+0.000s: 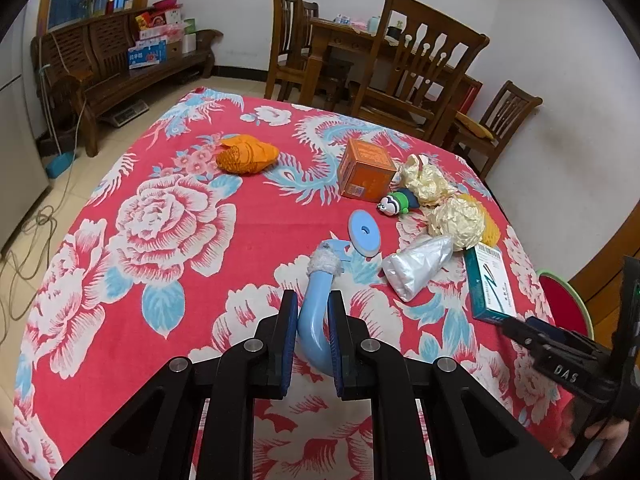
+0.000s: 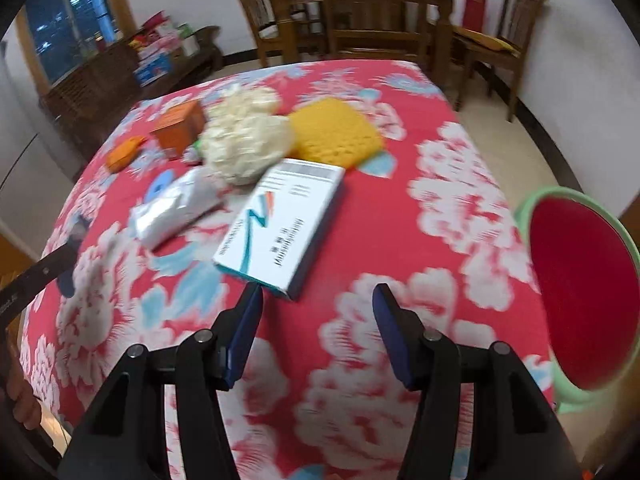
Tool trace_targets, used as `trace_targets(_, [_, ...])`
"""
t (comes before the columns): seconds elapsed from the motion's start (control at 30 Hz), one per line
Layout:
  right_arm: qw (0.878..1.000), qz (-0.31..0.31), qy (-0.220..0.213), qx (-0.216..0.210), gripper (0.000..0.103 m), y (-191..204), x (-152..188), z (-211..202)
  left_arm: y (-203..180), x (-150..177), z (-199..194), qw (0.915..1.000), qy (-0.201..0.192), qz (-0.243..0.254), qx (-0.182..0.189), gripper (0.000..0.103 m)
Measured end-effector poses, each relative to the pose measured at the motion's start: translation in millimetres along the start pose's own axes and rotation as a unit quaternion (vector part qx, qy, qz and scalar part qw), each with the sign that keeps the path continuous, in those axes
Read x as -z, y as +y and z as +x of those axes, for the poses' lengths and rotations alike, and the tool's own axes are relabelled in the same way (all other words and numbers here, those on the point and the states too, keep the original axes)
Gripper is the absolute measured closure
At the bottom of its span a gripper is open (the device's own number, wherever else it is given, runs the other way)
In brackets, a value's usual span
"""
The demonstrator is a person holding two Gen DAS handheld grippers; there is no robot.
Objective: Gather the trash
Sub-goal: 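Grasp the white medicine box with the right tool while the left tool holds the blue tube, then carry the medicine box over the red bucket with the right tool while the left tool carries the tube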
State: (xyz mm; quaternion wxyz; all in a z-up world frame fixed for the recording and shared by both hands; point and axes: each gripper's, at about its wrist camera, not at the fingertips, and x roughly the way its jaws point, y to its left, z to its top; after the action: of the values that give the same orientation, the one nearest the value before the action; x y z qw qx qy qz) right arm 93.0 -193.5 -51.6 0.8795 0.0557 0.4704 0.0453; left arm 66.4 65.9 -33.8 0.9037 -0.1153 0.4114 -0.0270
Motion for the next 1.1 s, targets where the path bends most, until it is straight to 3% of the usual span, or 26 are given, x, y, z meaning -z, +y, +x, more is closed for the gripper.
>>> trace_targets(0.17, [0.999,0.036,-0.016,-0.022,0.042,-7,-2,-14,-1,-1,5,1.0,0.005,-0.003,0.003,0.088])
trace_targets(0.4, [0.999,0.016,-0.013,-0.035,0.036,23,-11,-5,-4,-2,7,1.0,0.007,-0.002,0.004,0.088])
trace_targets(0.83, [1.0,0.01,-0.009,0.026,0.03,42,-20,25,-8,-3,12,0.9999,0.012,0.0,0.008,0.088])
trace_targets(0.93, [0.999,0.014,-0.013,0.031,0.046,38,-19,22,-11,-2,11,0.9999,0.012,0.003,0.01,0.088])
trace_targets(1.1, [0.999,0.032,-0.015,0.011,0.048,27,-15,15,-18,-1,8,0.9998,0.011,0.011,0.013,0.088])
